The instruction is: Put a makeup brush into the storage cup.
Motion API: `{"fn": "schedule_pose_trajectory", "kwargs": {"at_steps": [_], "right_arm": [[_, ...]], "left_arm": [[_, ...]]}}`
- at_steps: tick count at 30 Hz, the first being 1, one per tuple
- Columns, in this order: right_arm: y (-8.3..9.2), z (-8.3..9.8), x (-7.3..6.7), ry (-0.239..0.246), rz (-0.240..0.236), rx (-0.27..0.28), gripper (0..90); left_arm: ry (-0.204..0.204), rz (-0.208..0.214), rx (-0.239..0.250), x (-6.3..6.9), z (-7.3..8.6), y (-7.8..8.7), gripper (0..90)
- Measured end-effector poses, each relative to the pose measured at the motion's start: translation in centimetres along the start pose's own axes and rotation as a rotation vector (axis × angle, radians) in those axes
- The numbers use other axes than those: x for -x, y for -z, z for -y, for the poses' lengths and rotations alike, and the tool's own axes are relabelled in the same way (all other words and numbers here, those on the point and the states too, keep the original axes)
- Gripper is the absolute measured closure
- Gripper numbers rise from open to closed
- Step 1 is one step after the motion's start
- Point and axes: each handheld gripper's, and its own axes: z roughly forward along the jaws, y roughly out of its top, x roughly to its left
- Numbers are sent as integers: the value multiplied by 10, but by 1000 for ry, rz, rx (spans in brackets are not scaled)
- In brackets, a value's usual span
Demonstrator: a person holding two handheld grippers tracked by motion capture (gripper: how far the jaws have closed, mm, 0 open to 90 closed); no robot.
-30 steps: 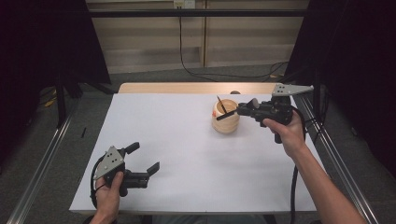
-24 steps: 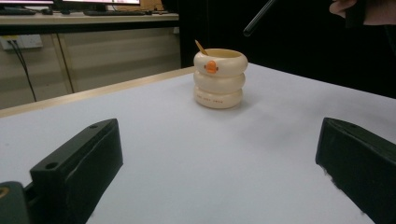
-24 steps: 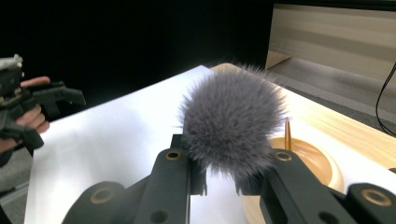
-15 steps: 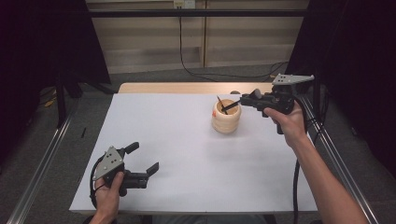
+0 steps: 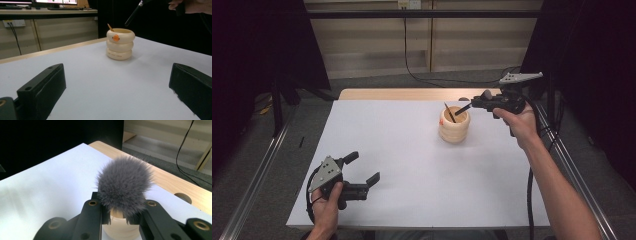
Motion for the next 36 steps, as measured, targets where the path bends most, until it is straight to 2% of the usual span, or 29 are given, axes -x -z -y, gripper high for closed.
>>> {"fn": "schedule_pose_trajectory", "kwargs": {"at_steps": [9,19,21,33,36], "right_arm": [[-13,4,6,-21,16,-58,768],[-25,10,8,-13,45,-109,768],[-27,12,9,-23,48,-110,768],[-45,18,9,-16,56,-162,768],[-47,20,10,-22,53,-156,768]], "left_arm": [[10,7,8,1,0,1,8],[-2,5,-1,1,0,0,10],[-4,5,-1,1,0,0,10],[-3,6,-8,1,0,0,10],[-2,4,-8,0,0,0,10]]}}
